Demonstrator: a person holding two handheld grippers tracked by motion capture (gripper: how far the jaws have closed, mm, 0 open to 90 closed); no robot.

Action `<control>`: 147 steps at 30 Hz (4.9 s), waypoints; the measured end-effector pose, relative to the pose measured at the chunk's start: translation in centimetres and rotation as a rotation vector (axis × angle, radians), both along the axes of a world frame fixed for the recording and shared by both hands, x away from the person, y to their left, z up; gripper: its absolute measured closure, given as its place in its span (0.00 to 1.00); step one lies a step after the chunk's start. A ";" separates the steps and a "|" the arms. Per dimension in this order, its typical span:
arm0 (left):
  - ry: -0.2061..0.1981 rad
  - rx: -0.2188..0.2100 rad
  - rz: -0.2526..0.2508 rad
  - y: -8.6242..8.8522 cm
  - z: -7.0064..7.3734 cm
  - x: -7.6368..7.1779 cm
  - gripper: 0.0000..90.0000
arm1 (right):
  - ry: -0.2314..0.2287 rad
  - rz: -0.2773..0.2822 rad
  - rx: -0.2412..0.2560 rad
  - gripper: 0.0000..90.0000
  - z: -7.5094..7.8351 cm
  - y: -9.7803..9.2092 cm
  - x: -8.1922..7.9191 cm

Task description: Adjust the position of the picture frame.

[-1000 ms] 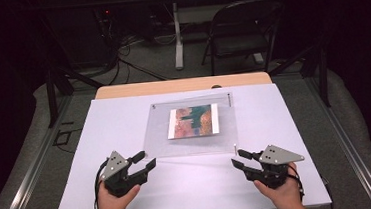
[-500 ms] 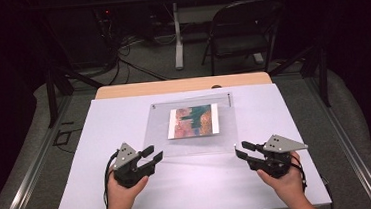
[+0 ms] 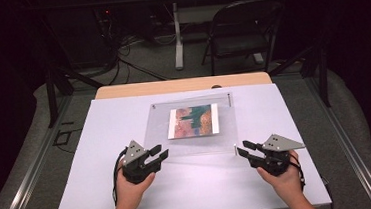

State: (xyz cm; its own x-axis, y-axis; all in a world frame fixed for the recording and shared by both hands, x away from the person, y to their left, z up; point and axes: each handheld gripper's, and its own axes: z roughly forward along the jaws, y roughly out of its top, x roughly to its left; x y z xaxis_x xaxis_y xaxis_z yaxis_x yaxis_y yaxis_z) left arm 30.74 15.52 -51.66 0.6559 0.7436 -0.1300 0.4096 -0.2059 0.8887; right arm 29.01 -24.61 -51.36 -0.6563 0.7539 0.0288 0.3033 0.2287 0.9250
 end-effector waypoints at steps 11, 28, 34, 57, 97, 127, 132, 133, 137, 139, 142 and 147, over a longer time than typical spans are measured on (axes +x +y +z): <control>0.061 0.007 -0.006 -0.6 -1.6 0.7 0.98 | 0.024 -0.036 -0.045 0.77 -1.1 -0.8 0.6; 0.099 0.092 -0.071 -2.6 -3.2 0.1 1.00 | 0.104 0.012 -0.095 0.76 -3.1 -0.4 1.6; 0.117 0.095 -0.068 -2.9 -3.5 0.6 1.00 | 0.127 0.019 -0.078 0.75 -3.8 0.0 2.6; 0.153 0.112 -0.050 -3.5 -4.3 1.6 1.00 | 0.124 0.048 -0.132 0.92 -4.2 1.4 4.2; 0.262 0.117 0.024 -2.8 -4.6 3.2 1.00 | 0.094 0.177 -0.231 0.95 -3.5 5.0 1.5; 0.292 0.094 0.130 0.3 -4.6 7.0 1.00 | 0.130 0.233 -0.187 0.95 -3.8 12.9 0.5; 0.267 0.112 0.111 0.0 -4.0 5.7 0.91 | 0.141 0.249 -0.202 0.86 -3.8 12.1 0.2; 0.263 0.123 0.102 0.1 -3.6 5.1 0.90 | 0.142 0.249 -0.201 0.85 -3.7 11.7 0.1; 0.247 0.113 0.111 0.2 -3.0 4.0 0.78 | 0.148 0.218 -0.173 0.83 -3.2 9.5 -0.5; 0.250 0.102 0.095 0.2 -2.8 2.8 0.74 | 0.140 0.201 -0.163 0.82 -2.8 8.4 -0.7; 0.242 0.092 0.068 -0.3 -2.6 1.5 0.66 | 0.125 0.149 -0.155 0.80 -2.5 6.6 -0.6; 0.231 0.086 -0.006 -2.0 -2.5 -0.3 0.62 | 0.136 0.089 -0.123 0.77 -2.2 4.7 0.5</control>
State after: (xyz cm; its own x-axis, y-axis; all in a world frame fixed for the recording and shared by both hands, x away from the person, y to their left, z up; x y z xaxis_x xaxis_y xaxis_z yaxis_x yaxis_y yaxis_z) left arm 30.48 13.56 -54.21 0.6205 0.7545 -0.2139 0.5987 -0.2797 0.7505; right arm 29.50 -19.87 -53.58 -0.7169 0.6963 0.0335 0.3973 0.3686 0.8404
